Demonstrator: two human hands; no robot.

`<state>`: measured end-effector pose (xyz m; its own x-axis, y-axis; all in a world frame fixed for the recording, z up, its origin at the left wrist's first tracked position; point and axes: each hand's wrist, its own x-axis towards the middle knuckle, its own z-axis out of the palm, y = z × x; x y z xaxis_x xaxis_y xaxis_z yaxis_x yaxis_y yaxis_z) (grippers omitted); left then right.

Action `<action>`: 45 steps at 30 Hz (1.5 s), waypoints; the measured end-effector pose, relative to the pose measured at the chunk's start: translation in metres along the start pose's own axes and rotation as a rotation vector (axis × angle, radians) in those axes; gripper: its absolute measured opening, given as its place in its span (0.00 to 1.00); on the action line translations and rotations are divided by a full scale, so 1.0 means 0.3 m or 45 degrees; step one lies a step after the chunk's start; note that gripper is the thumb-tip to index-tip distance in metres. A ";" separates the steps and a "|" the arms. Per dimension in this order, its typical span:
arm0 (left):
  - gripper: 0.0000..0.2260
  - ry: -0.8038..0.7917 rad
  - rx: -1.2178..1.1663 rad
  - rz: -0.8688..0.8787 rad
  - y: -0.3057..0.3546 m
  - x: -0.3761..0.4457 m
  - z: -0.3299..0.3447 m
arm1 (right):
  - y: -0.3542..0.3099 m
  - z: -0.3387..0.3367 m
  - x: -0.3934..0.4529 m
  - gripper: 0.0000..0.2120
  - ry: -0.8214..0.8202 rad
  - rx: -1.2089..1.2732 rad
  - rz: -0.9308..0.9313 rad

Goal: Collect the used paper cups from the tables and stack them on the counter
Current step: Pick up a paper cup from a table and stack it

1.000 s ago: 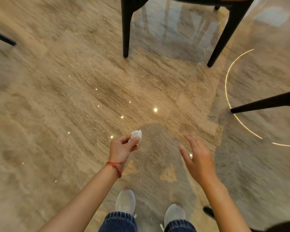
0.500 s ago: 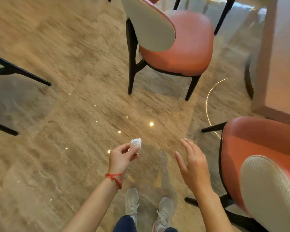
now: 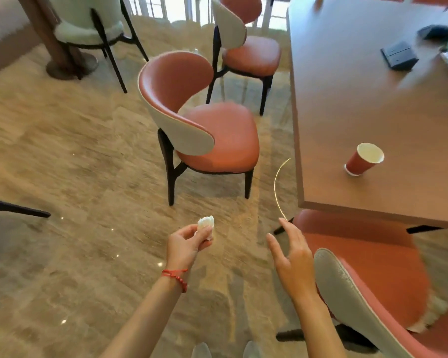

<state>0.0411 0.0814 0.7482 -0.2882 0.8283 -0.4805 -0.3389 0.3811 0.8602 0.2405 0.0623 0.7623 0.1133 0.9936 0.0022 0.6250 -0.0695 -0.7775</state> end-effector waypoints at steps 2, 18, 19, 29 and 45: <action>0.03 -0.062 0.038 -0.010 0.025 0.002 0.053 | 0.002 -0.044 0.007 0.22 0.068 0.041 0.042; 0.03 -0.406 0.223 0.024 0.123 0.152 0.748 | 0.248 -0.451 0.348 0.24 0.515 0.233 0.258; 0.03 -0.420 0.230 0.022 0.126 0.165 0.785 | 0.266 -0.471 0.374 0.24 0.534 0.240 0.269; 0.03 -0.543 0.359 -0.058 0.115 0.380 1.081 | 0.426 -0.488 0.625 0.29 0.672 0.382 0.491; 0.07 -0.753 0.663 -0.224 0.054 0.772 1.332 | 0.605 -0.297 0.922 0.44 0.876 0.620 0.730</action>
<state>0.3269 0.4435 0.7192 0.3019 0.7628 -0.5719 0.1674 0.5481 0.8195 0.4541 0.3166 0.6779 0.8120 0.5448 -0.2091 -0.0274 -0.3224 -0.9462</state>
